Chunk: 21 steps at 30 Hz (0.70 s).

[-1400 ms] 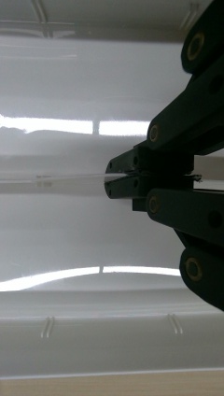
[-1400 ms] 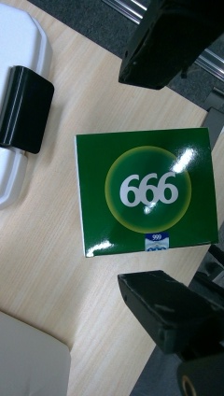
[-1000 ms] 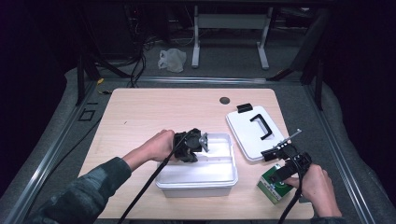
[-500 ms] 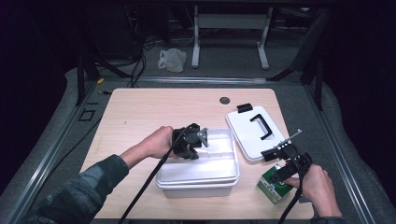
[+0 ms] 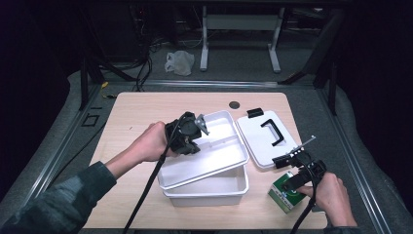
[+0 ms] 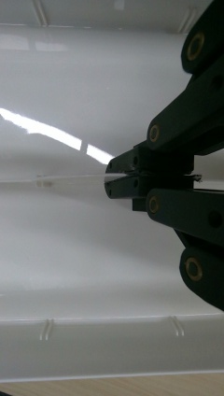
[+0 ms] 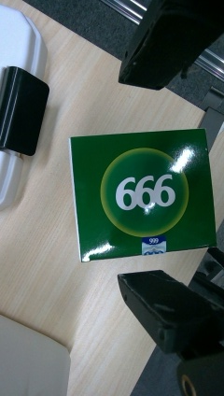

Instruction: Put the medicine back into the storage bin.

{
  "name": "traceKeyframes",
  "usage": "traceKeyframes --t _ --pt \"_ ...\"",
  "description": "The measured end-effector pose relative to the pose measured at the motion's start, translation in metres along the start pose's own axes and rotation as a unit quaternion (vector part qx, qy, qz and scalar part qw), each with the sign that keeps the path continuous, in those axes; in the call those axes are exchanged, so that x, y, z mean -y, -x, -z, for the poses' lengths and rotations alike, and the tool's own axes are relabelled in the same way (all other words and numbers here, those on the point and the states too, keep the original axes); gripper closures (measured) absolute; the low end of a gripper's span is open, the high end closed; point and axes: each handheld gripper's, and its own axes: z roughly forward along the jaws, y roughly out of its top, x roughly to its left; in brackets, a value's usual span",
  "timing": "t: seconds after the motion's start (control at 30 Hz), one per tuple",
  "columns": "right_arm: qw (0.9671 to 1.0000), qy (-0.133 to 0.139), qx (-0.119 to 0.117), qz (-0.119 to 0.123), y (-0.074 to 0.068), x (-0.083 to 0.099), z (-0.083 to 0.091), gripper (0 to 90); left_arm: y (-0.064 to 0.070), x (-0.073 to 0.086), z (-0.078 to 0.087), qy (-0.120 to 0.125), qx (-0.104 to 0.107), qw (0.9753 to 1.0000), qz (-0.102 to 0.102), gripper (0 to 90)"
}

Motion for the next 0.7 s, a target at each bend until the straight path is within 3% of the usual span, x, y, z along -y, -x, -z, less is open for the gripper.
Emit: traceKeyframes --t 0.13,0.23,0.27,0.3,0.33,0.37,0.4,0.47,0.53,0.57,0.63,0.67,0.7 --pt "1.0 -0.001 -0.001 -0.001 0.001 0.001 0.0 4.3 -0.003 0.007 0.006 0.001 -0.004 0.9998 0.021 89.3" --pt "1.0 0.0 0.0 -0.001 0.001 0.001 0.0 4.3 -0.006 0.017 0.013 -0.001 -0.019 0.9981 0.058 89.3" --pt "1.0 0.0 0.0 -0.001 0.001 0.001 0.0 4.3 -0.006 0.017 0.013 -0.001 -0.019 0.9981 0.058 89.3" --pt "1.0 0.002 0.0 -0.003 0.001 0.002 0.0 4.3 -0.01 0.024 0.017 -0.001 -0.024 0.9961 0.085 89.3" --pt "1.0 0.002 0.0 -0.004 0.002 0.002 0.0 4.3 -0.012 0.028 0.019 -0.001 -0.028 0.9949 0.097 89.2" --pt "1.0 0.002 0.0 -0.004 0.002 0.002 0.0 4.3 -0.012 0.028 0.019 -0.001 -0.028 0.9949 0.097 89.2" --pt "1.0 0.004 0.001 -0.006 0.002 0.003 0.002 4.3 -0.016 0.036 0.024 0.0 -0.037 0.9925 0.117 89.2" --pt "1.0 0.005 0.001 -0.007 0.002 0.003 0.002 4.3 -0.018 0.041 0.027 0.002 -0.04 0.9913 0.125 89.2" --pt "1.0 0.003 0.002 -0.009 0.003 0.003 0.001 4.3 -0.024 0.054 0.035 0.007 -0.052 0.9869 0.153 89.2" --pt "1.0 0.004 0.003 -0.008 0.002 0.003 0.0 4.4 -0.024 0.054 0.035 0.007 -0.052 0.9869 0.153 89.2" --pt "1.0 0.003 0.003 -0.008 0.002 0.003 0.0 4.4 -0.03 0.064 0.042 0.008 -0.057 0.9836 0.171 89.2" --pt "1.0 0.0 0.002 -0.008 0.001 0.003 -0.001 4.4 -0.036 0.074 0.047 0.012 -0.066 0.9794 0.19 89.2" --pt "1.0 0.0 0.002 -0.008 0.001 0.003 -0.001 4.4 -0.036 0.074 0.047 0.012 -0.066 0.9794 0.19 89.2"
